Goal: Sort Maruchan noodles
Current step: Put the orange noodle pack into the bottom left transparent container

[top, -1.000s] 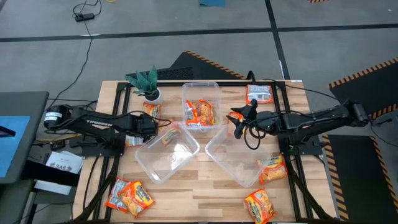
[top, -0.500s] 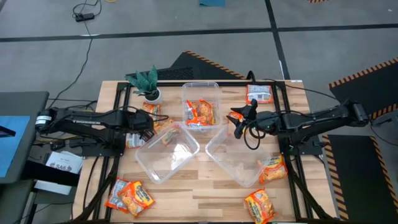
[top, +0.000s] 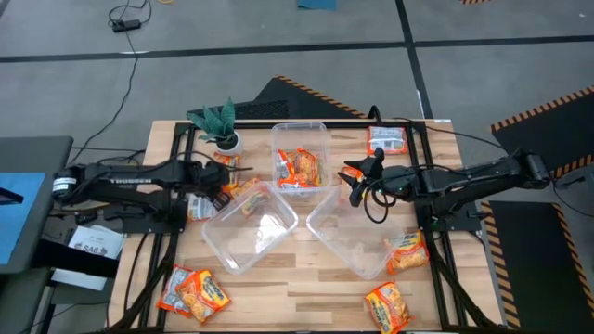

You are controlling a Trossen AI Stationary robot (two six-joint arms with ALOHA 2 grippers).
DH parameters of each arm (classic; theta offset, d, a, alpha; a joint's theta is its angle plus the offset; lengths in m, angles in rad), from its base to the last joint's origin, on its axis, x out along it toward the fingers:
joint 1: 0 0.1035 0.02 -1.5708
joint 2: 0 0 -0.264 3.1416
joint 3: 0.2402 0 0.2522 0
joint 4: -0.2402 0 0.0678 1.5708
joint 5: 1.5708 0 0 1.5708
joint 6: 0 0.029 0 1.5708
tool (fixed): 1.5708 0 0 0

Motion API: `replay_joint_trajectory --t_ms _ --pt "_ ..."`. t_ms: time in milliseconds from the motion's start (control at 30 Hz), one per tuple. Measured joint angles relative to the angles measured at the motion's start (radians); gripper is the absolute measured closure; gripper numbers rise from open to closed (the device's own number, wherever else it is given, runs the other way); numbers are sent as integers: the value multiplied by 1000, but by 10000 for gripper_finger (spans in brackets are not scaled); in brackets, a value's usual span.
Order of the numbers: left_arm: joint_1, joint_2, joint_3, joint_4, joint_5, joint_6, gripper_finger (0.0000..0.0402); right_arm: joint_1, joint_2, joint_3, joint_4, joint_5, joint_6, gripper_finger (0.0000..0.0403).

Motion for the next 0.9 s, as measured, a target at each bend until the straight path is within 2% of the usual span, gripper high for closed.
replay_joint_trajectory --t_ms 200,400,733,900 --pt "64 17 0 21 20 39 243 0 0 0 -4 0 0 187" --pt "92 49 -11 34 22 26 182 0 0 0 -10 0 0 187" --pt "111 195 -11 60 71 30 121 0 0 0 -22 0 24 187" --pt "110 256 -11 65 89 19 113 0 0 0 -23 0 24 187"
